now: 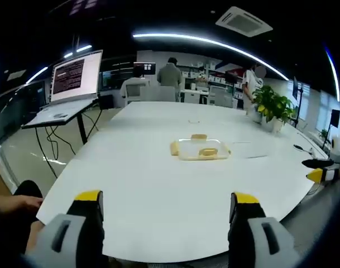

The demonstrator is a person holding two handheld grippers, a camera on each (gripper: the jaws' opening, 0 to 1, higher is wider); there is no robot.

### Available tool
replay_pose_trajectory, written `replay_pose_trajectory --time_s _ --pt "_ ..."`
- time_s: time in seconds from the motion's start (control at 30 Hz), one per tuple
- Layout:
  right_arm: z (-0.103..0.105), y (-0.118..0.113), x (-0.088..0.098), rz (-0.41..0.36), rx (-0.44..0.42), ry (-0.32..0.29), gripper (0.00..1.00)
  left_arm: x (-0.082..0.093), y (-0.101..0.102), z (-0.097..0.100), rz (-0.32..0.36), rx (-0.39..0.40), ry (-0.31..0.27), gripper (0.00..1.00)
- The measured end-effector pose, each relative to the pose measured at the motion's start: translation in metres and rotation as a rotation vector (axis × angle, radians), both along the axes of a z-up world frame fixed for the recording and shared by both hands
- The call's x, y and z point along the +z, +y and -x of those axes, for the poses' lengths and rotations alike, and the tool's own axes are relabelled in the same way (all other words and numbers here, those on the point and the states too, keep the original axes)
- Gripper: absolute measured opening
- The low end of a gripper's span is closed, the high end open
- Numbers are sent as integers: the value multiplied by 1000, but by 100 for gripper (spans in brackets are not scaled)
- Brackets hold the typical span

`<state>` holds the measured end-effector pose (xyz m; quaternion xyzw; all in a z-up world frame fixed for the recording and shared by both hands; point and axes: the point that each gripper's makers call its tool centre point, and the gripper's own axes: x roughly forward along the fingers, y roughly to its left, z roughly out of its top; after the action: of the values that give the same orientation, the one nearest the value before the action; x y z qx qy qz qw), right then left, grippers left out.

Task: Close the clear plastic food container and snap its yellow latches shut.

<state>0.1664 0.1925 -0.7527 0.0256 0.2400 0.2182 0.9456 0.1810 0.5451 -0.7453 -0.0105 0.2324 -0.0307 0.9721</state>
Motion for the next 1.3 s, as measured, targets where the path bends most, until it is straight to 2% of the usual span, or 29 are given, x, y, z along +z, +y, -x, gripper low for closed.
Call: replay_pose_trajectory --time_s 0.63,0.73,0.97,1.03,1.13,1.3 --pt "1 1 -2 6 16 9 92 -5 0 2 -18 -5 31 90" --pt "1 1 -2 6 17 7 92 -3 -2 1 -3 -7 23 91" --pt "1 2 0 -1 26 -1 91 -6 -2 3 -29 -11 42 90" --pt "1 2 1 -7 23 -8 91 -4 -2 3 -36 -8 32 90" --pt "1 2 1 -8 23 -7 91 -8 -1 4 -38 -7 55 88" --pt "1 3 2 -12 25 -10 91 -7 -2 4 -33 -10 49 87"
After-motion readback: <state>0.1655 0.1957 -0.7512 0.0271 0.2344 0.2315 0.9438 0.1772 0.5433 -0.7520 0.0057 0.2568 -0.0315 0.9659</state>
